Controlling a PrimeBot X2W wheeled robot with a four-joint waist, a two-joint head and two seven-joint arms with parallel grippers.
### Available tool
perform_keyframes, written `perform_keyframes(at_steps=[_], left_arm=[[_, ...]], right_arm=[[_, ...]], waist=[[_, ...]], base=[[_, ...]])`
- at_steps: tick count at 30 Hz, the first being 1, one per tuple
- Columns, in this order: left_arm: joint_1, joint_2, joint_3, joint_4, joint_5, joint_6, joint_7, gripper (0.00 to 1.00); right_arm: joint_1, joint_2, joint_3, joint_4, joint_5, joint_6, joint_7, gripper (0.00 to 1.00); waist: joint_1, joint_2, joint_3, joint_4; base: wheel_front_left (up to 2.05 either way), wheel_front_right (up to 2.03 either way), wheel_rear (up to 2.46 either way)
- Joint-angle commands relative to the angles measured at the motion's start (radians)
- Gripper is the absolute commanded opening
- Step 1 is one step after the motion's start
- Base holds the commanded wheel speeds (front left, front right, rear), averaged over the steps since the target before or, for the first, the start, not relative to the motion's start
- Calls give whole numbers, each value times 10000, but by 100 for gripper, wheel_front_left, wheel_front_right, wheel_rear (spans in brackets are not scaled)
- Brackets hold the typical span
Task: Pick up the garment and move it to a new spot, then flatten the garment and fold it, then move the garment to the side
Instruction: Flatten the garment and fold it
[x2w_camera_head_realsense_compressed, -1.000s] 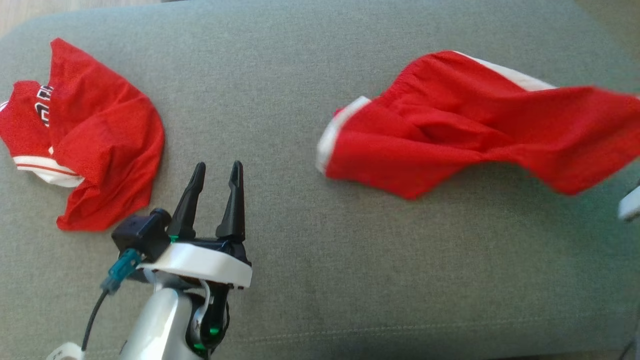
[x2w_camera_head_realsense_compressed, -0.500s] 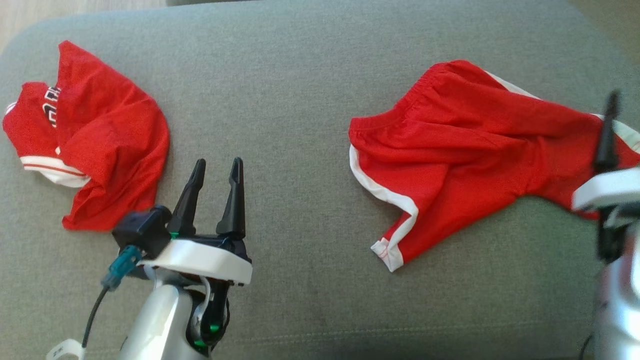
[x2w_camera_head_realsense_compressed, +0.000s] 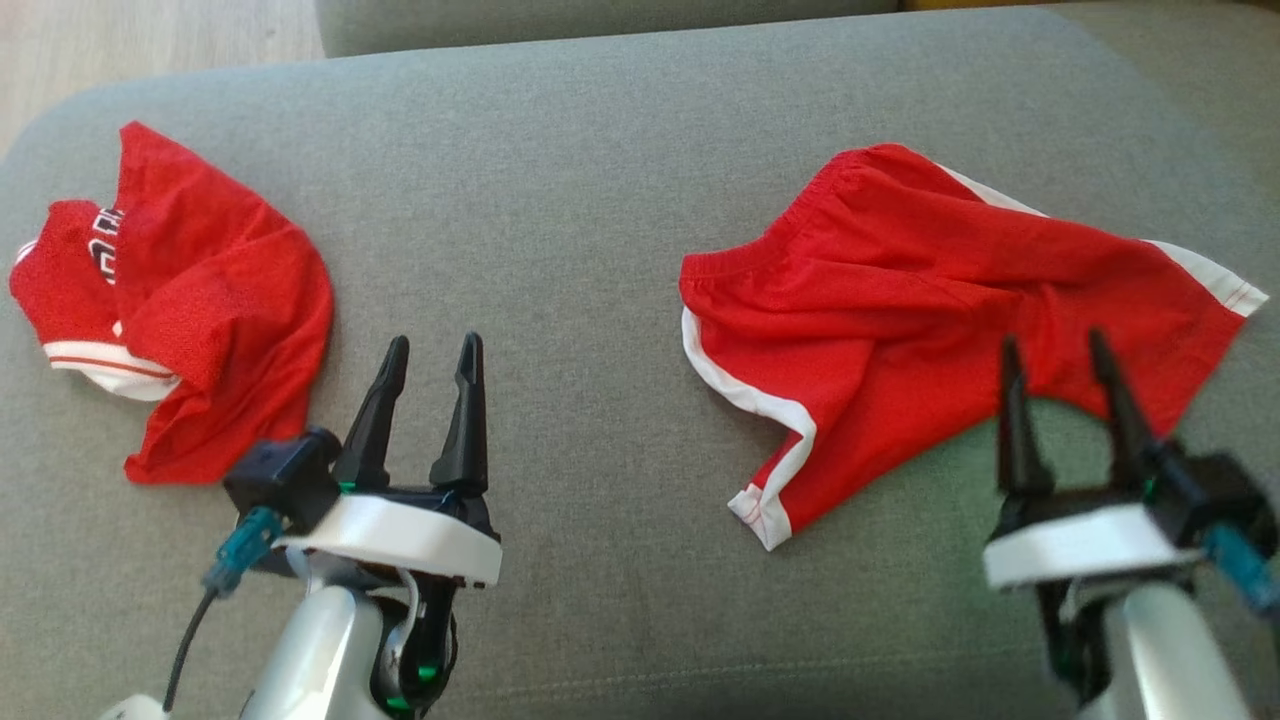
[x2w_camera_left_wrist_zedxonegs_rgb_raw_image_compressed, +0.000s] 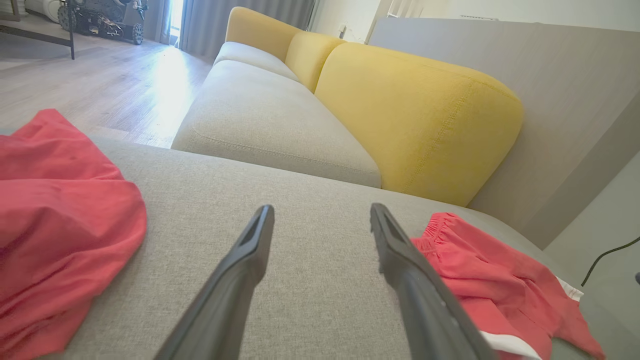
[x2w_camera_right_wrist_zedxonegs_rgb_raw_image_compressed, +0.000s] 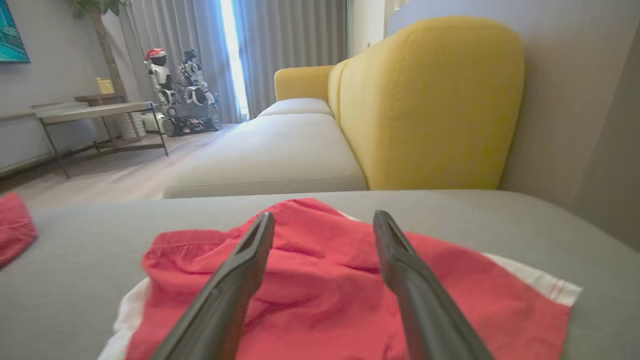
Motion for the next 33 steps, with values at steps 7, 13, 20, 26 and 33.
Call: perform_keyframes(at_steps=[7,13,20,26,33], left_arm=[[-119,47,238,-341,70,-14,-120,100],[-144,47,190,-319,46,-7,-120,100],[-199,47,118,-302,-27,35,-120,100],[-288,47,103,-323,-77,55,-120,100],[-305,47,100,-334,-107,77,-120,100]], right_arm=[[678,-32,911,-857,456,73,-104,100],[496,-31,938,-789,312,73,-105,100],[189,-31,1395,59,139,73,446,100],[93,-30,2391,561,375,73,1099,100],[-39,-30,2787,872,374,73,1417,100]], waist=[[0,0,-62,-9],[0,0,-36,63],[0,0,90,372],[0,0,258,645],[0,0,419,851]], base=[[0,0,0],[0,0,0],[0,0,0],[0,0,0],[0,0,0]])
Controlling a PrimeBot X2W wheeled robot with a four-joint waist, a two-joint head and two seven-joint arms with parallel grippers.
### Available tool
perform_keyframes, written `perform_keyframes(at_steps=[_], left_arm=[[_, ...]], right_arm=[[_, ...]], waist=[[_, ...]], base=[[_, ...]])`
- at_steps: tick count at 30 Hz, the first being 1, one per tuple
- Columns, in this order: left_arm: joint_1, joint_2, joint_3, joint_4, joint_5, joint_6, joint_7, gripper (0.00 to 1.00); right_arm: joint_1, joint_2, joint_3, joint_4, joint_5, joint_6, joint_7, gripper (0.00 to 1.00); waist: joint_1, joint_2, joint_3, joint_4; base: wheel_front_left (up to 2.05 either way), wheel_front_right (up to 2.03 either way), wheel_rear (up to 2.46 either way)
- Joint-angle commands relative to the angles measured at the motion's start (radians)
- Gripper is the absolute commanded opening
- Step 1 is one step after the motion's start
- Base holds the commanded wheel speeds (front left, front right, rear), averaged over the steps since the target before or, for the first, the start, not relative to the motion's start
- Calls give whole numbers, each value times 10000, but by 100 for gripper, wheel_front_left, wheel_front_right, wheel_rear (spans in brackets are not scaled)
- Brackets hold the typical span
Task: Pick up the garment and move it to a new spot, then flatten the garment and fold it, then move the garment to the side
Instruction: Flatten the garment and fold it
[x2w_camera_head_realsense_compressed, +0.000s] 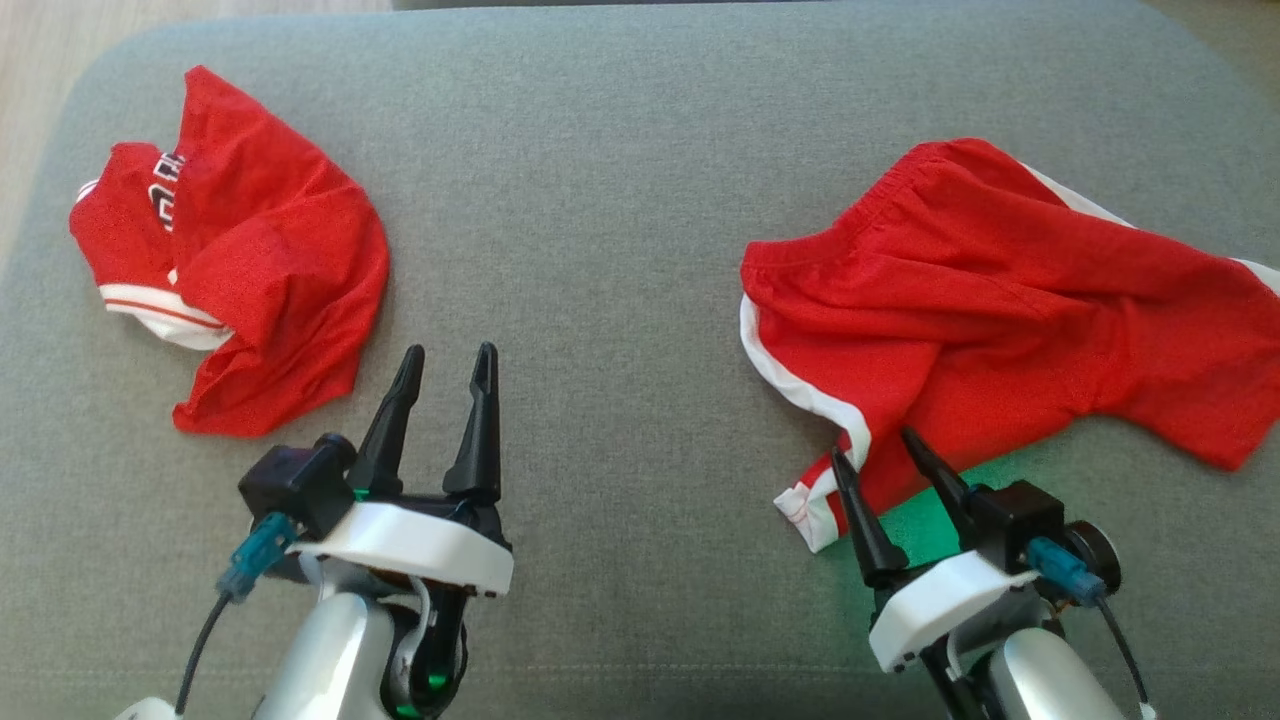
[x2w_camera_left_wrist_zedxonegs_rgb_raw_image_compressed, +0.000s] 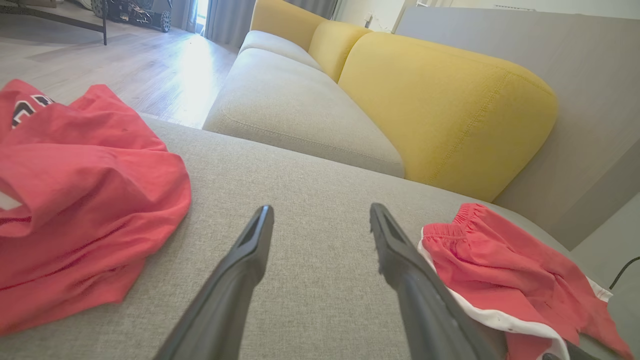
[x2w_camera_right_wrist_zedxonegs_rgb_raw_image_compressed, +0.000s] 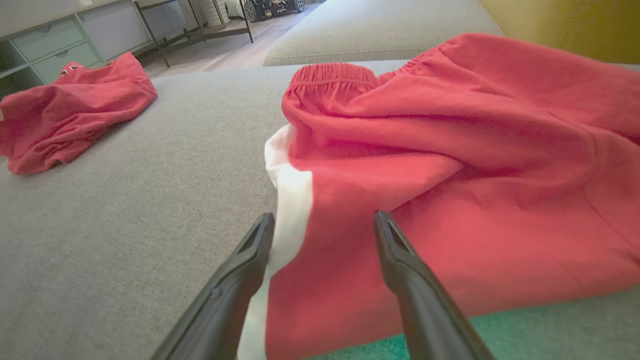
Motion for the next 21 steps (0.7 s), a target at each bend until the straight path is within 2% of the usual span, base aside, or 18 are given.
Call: perform_keyframes(at_steps=[1,8,9,10,13,17,21], left_arm=[[-406,45,327,-333,-45,56,-120,100],[-545,45,260,-346,-65,68,-120,100],[-553,45,254,-344,-67,72,-120,100],[-559,45,248,-339,-68,73,-120,100],[-557,45,244,-317,-74,78,-120,100],[-527,45,257,-295,-95,92,-120,100],[-469,45,238,-296,-129,125,-120,100]], right_arm=[[-446,-32,164,-217,-99,73,-15,100],[-860,-32,-21,273,-281,73,20,100],[-917,-32,-91,366,-276,73,50,27],[-982,-32,-172,440,-299,73,44,0],[-1209,-32,-633,597,-448,73,-57,0],[-1666,-70,-1551,613,-1196,73,-168,0],[-2189,-444,-2112,281,-2001,73,-168,0]], waist=[[0,0,21,23],[0,0,183,169],[0,0,188,191],[0,0,191,216],[0,0,156,288],[0,0,58,353],[0,0,-86,390]], base=[[0,0,0],[0,0,0],[0,0,0],[0,0,0],[0,0,0],[0,0,0],[0,0,0]])
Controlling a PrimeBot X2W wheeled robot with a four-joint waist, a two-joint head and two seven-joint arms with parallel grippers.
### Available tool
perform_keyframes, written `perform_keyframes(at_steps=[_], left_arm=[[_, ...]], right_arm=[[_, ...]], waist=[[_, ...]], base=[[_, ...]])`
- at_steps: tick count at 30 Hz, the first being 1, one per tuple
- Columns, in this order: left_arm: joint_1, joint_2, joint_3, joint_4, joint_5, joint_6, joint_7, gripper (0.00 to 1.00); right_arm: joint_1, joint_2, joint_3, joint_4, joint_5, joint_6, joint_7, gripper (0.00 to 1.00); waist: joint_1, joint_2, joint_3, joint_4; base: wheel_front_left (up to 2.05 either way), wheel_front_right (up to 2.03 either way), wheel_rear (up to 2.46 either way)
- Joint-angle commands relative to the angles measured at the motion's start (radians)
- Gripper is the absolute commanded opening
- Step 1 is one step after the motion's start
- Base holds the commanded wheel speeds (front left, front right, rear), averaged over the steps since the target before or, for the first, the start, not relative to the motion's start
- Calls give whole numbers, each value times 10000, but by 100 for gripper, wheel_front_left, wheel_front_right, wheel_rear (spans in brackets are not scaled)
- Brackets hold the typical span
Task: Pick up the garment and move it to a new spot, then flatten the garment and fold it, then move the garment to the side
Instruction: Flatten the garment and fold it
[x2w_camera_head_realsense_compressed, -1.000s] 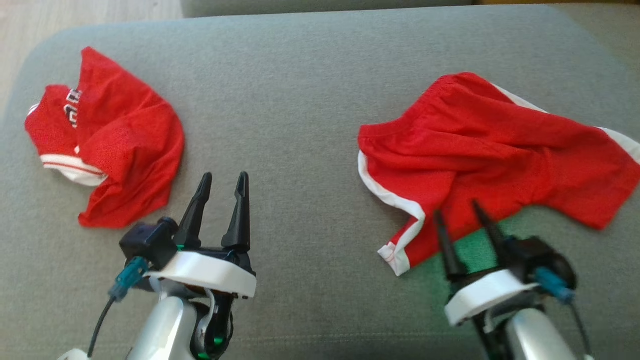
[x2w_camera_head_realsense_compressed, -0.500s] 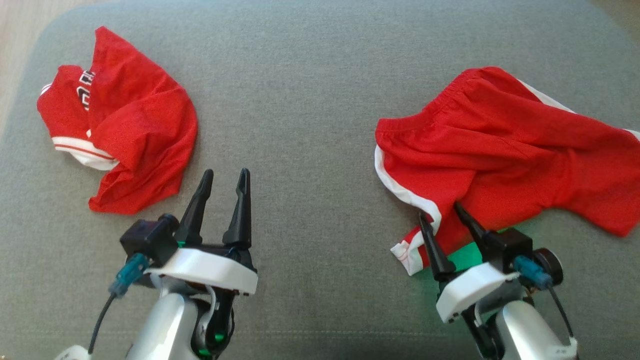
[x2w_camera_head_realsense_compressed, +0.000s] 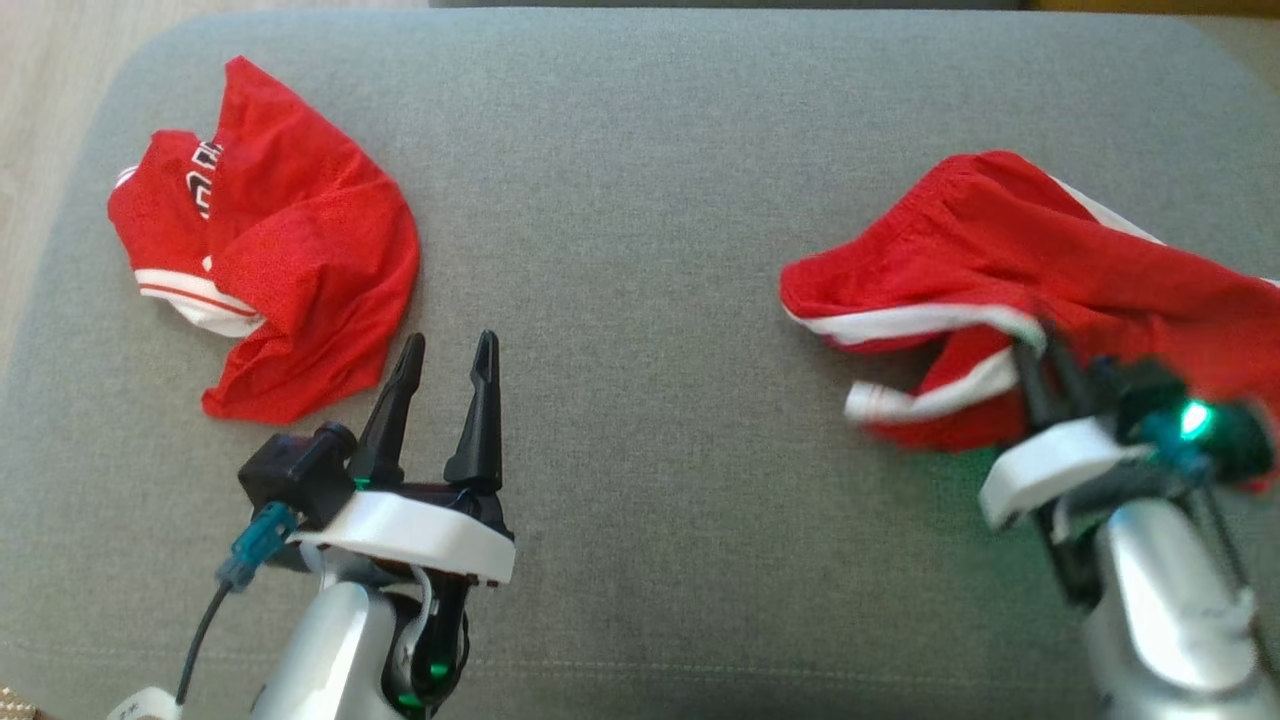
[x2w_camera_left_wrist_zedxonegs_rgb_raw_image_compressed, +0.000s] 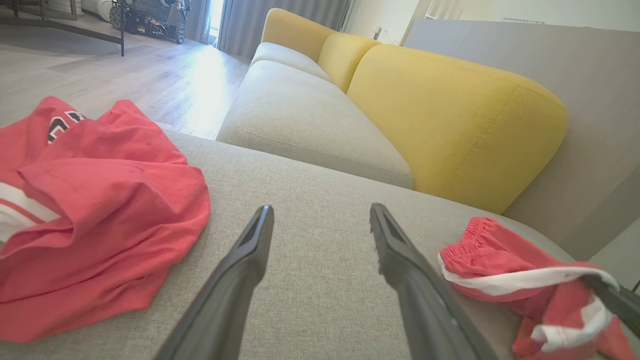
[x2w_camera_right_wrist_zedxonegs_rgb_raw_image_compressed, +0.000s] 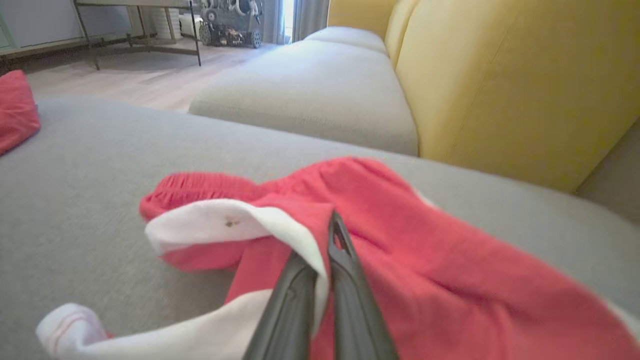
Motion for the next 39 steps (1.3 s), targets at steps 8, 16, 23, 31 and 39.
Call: perform_keyframes(at_steps=[8,16,23,31,39], left_arm=[[-135,47,313,-335,-128,95,-120,100],[-151,47,290,-354,-121,94,-120,100],[-228,47,321,-374,-55,70,-120,100],[-287,47,369,-367,-53,92,-120,100],[-242,47,412,-376,-69,81,-120,100]], right_arm=[[-804,-1611,1501,-1273,-667,73,260,0],[-887,-2329,3885,-783,-166,73,427,0],[-1368,-2204,4499,490,136,73,51,11],[-1718,-1680,3338,1631,-57,73,-367,100],[-1050,-1430,1692,1199,45,73,-417,100]], waist=[[0,0,-275,4],[0,0,-241,-53],[0,0,-41,-114],[0,0,34,-383],[0,0,-51,-799]], base=[[0,0,0],[0,0,0],[0,0,0],[0,0,0],[0,0,0]])
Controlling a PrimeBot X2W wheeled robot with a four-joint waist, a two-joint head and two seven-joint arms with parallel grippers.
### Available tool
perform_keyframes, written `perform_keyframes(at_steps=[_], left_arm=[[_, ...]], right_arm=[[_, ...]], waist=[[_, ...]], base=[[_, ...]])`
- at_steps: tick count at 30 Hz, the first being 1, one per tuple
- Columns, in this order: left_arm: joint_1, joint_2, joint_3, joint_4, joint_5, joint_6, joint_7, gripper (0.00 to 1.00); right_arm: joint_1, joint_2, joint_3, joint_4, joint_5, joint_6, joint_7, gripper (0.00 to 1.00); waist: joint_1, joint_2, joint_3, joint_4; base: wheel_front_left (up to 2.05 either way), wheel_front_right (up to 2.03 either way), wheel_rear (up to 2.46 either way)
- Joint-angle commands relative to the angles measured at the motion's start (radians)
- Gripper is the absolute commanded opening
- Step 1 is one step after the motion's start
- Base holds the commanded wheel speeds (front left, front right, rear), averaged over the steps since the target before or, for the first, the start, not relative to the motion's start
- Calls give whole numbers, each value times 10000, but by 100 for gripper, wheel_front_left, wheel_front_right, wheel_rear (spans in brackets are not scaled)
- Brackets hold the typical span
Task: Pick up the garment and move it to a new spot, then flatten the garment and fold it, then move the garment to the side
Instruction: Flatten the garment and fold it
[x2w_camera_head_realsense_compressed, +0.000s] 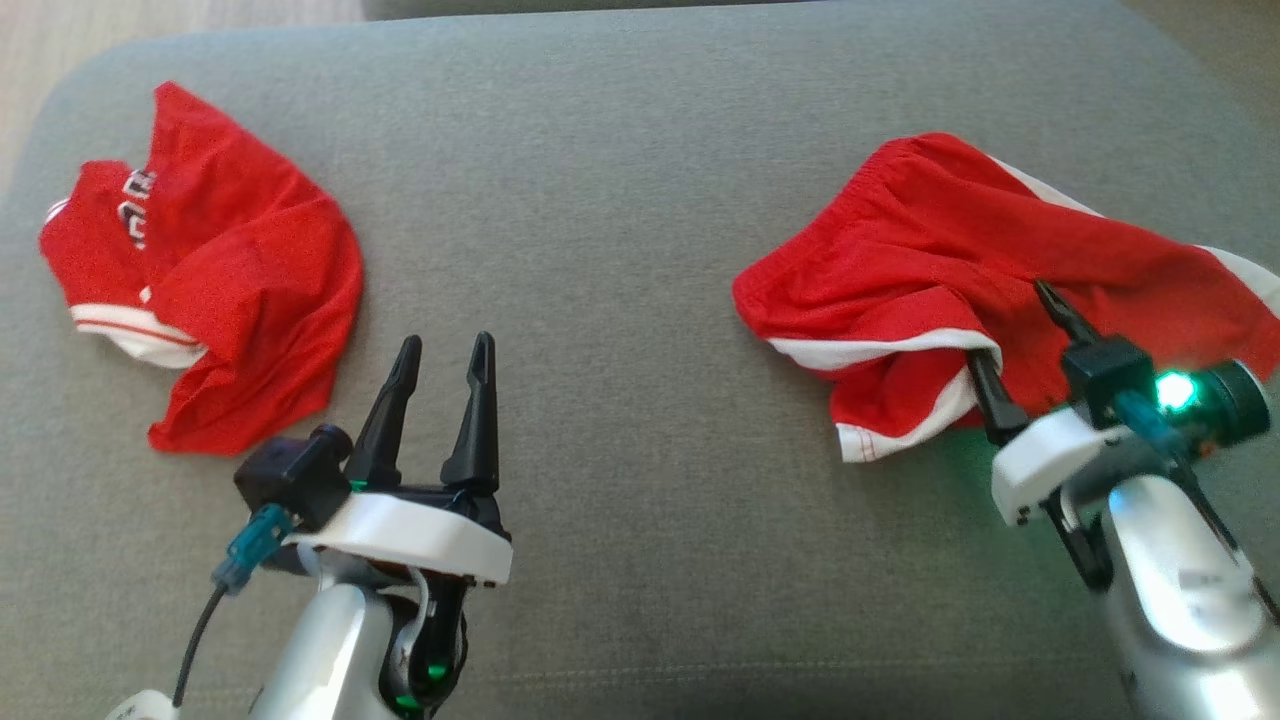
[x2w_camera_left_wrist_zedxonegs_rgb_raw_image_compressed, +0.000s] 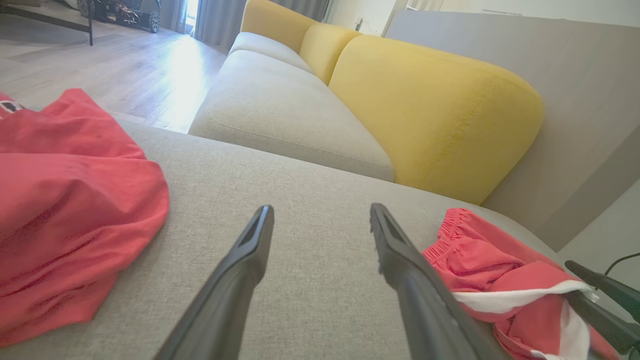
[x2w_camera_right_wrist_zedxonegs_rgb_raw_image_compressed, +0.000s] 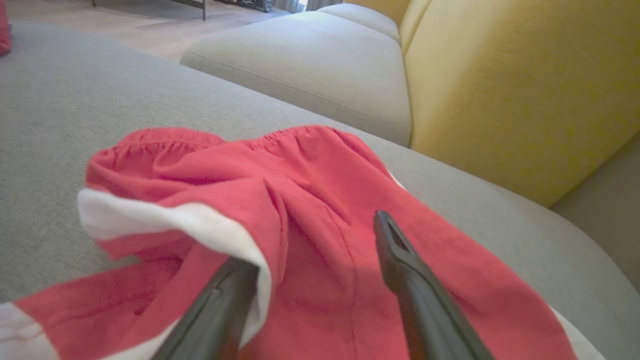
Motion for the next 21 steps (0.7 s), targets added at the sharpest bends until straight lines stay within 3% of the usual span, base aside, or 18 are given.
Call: perform_keyframes(at_steps=[1,9,21], left_arm=[[-285,45,387,-357,20,68,-120,100],[-249,45,454,-335,89,11,-120,100],[-192,45,522,-289,155,-48,-120,100]], right_arm=[[256,69,19,-400,104,65,-79,100],[1191,346,-681,-1343,333,65,307,100],[2530,467,30,-2525,2034,65,800,100]], waist=[[0,0,-33,-103],[0,0,-104,-547],[0,0,-192,-903]], base=[[0,0,0],[0,0,0],[0,0,0]])
